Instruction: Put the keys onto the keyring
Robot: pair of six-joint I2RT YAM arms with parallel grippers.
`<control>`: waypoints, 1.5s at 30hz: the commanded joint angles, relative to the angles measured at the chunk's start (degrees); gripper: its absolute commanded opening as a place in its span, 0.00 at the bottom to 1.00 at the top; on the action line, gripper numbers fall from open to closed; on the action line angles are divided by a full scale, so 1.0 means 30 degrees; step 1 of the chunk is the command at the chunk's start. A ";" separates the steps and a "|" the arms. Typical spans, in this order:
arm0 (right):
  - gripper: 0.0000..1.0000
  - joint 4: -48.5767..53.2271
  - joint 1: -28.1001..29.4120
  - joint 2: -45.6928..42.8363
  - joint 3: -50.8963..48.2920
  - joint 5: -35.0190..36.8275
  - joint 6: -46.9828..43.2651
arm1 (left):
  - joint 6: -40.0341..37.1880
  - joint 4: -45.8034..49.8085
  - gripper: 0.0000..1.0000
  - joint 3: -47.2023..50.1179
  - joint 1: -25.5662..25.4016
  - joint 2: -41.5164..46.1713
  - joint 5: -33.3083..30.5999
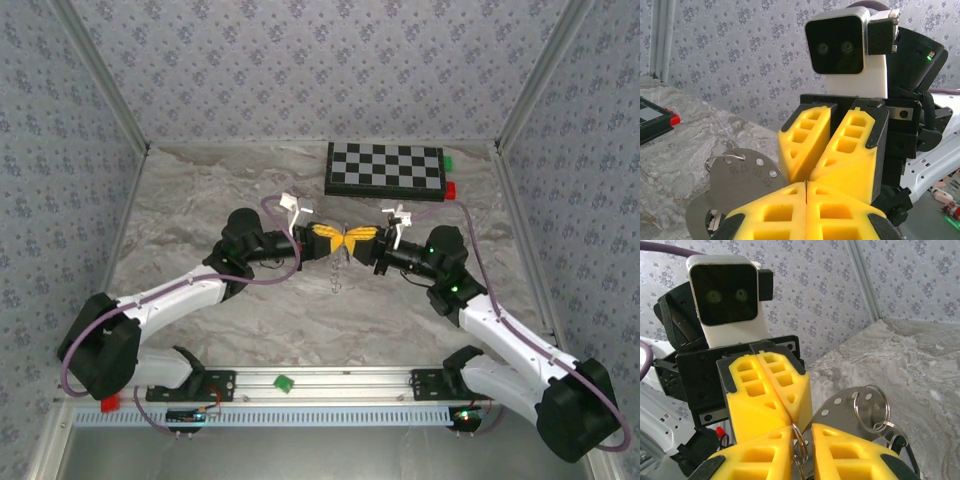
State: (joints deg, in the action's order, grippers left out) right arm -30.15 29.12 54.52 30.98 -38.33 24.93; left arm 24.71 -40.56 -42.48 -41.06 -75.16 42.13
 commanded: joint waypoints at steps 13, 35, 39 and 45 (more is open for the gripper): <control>0.00 -0.1176 0.0136 0.0370 -0.0320 -0.0902 0.0407 | -0.0063 -0.1103 0.00 -0.0342 -0.0177 0.0332 -0.0158; 0.00 1.2701 -0.1542 0.0463 0.6533 -0.3810 -0.8294 | -0.0615 0.2785 0.31 -0.1045 0.0883 0.1525 0.1518; 0.00 1.3945 -0.1652 0.1372 0.7578 -0.4656 -0.9084 | -0.0809 0.2926 0.31 -0.1040 0.0883 0.1600 0.1748; 0.00 1.4401 -0.1604 0.2566 0.8327 -0.5518 -0.9305 | -0.1116 0.3103 0.31 -0.1151 0.0857 0.1563 0.2383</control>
State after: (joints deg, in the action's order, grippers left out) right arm 10.83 24.49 61.69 53.41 -51.57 -1.10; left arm 22.94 -31.20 -43.46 -38.61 -71.66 46.65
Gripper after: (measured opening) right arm 0.038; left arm 0.310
